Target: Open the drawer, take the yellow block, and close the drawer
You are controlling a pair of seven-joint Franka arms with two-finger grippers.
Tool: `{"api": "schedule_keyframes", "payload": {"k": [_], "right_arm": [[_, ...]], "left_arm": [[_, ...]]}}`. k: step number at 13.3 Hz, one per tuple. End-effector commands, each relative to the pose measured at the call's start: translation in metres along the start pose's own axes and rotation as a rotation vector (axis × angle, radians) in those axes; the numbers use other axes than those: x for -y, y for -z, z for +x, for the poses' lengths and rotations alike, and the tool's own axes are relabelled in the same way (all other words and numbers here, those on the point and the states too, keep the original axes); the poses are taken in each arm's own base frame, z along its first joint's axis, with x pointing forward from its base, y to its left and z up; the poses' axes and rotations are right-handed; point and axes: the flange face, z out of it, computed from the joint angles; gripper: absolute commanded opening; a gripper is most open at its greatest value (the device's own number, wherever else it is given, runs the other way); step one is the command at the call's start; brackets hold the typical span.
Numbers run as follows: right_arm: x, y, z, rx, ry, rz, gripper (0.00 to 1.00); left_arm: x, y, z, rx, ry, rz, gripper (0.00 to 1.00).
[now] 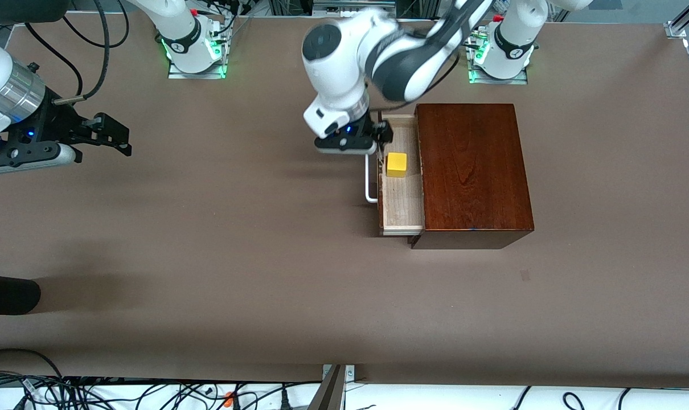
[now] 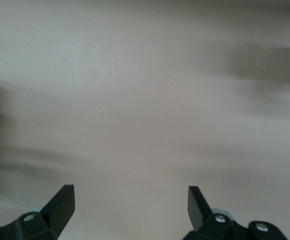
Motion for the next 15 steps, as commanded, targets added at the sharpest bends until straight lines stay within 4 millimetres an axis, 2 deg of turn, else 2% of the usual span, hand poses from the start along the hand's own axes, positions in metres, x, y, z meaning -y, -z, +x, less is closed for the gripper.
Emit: {"api": "schedule_keyframes", "payload": {"k": [1, 4, 5, 6, 8, 9, 11, 12, 14, 15], "right_arm": [[-0.001, 0.006, -0.003, 0.001, 0.000, -0.055, 1.00], [0.012, 0.000, -0.001, 0.010, 0.039, -0.091, 1.00], [0.016, 0.000, -0.002, 0.012, 0.051, -0.087, 1.00], [0.040, -0.002, -0.004, 0.015, 0.091, -0.087, 1.00], [0.081, -0.004, -0.007, 0.010, 0.163, -0.079, 1.00], [0.097, -0.007, -0.009, 0.011, 0.193, -0.072, 1.00], [0.162, -0.044, -0.011, 0.070, 0.318, -0.067, 1.00], [0.208, -0.053, -0.023, 0.081, 0.437, -0.058, 1.00], [0.283, -0.083, -0.041, 0.093, 0.617, -0.052, 1.00], [0.314, -0.099, -0.045, 0.074, 0.685, -0.041, 1.00]], "left_arm": [[0.056, 0.051, 0.014, 0.020, 0.057, -0.011, 1.00], [0.138, 0.080, 0.043, 0.031, 0.189, -0.048, 1.00], [0.166, 0.084, 0.054, 0.048, 0.231, -0.083, 1.00], [0.193, 0.085, 0.064, 0.060, 0.236, -0.111, 1.00], [0.253, 0.097, 0.077, 0.041, 0.146, -0.143, 1.00], [0.283, 0.097, 0.083, 0.040, 0.094, -0.149, 1.00], [0.344, 0.096, 0.085, 0.039, 0.030, -0.171, 1.00], [0.368, 0.089, 0.083, 0.046, 0.012, -0.167, 1.00], [0.413, 0.076, 0.078, 0.062, 0.059, -0.155, 1.00], [0.428, 0.074, 0.073, 0.069, 0.085, -0.157, 1.00]]}}
